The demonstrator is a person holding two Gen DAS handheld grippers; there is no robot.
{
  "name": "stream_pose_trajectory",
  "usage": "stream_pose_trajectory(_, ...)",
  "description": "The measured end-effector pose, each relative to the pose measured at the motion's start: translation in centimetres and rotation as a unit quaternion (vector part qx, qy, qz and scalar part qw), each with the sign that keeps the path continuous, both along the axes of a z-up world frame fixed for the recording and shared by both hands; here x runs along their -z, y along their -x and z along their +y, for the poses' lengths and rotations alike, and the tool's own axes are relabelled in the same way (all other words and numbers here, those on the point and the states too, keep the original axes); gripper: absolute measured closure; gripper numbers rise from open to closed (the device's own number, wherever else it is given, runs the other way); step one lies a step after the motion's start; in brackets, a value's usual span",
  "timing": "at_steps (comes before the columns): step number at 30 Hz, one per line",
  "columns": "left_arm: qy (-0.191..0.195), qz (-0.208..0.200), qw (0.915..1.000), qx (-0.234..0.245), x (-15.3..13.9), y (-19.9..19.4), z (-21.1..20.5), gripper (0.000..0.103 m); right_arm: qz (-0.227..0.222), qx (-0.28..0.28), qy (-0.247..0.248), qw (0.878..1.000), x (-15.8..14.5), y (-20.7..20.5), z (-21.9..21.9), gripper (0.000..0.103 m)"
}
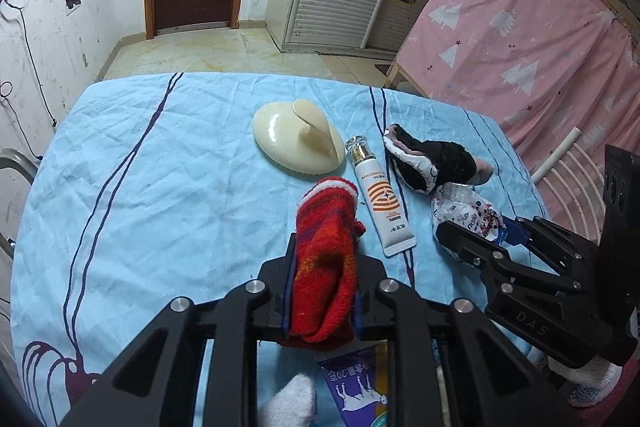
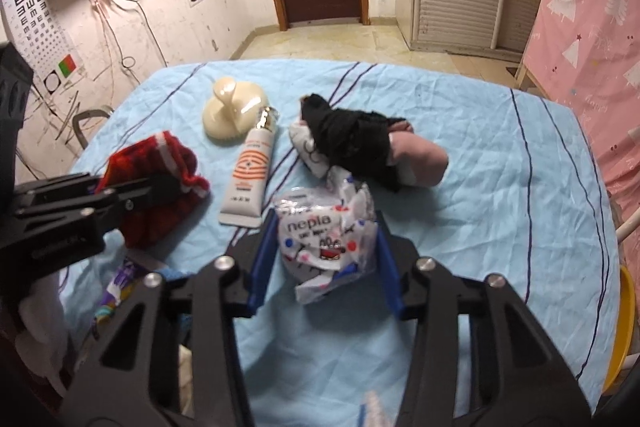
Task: Collect trash
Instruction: 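Grasp the red knit mitten with the left tool while the right tool grasps the white snack bag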
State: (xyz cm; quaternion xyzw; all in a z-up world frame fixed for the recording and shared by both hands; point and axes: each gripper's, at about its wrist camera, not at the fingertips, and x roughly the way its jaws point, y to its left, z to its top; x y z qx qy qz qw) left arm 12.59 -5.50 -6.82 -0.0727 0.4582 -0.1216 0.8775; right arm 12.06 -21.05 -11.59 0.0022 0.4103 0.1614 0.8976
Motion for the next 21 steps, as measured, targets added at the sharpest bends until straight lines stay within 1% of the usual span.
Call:
stream_pose_trajectory(5,0.0,-0.014,0.9999,-0.006,-1.2,0.7,0.5,0.091,-0.021,0.002,-0.02,1.0,-0.7,0.8,-0.7,0.06)
stream_pose_trajectory(10,-0.003,-0.035,0.9993,-0.01,-3.0,1.5,0.5,0.091,-0.042,0.01,-0.041,0.998,-1.8,1.8,-1.8,0.06)
stream_pose_trajectory(17,-0.001,-0.071,0.9974,-0.014,-5.4,2.4,-0.3,0.091,-0.065,0.032,-0.061,0.996,-3.0,3.1,-4.4,0.06)
stream_pose_trajectory(21,-0.001,-0.086,0.9963,-0.007,-6.7,2.8,-1.3,0.091,-0.076,0.045,-0.072,0.993,-3.5,3.6,-6.1,0.06)
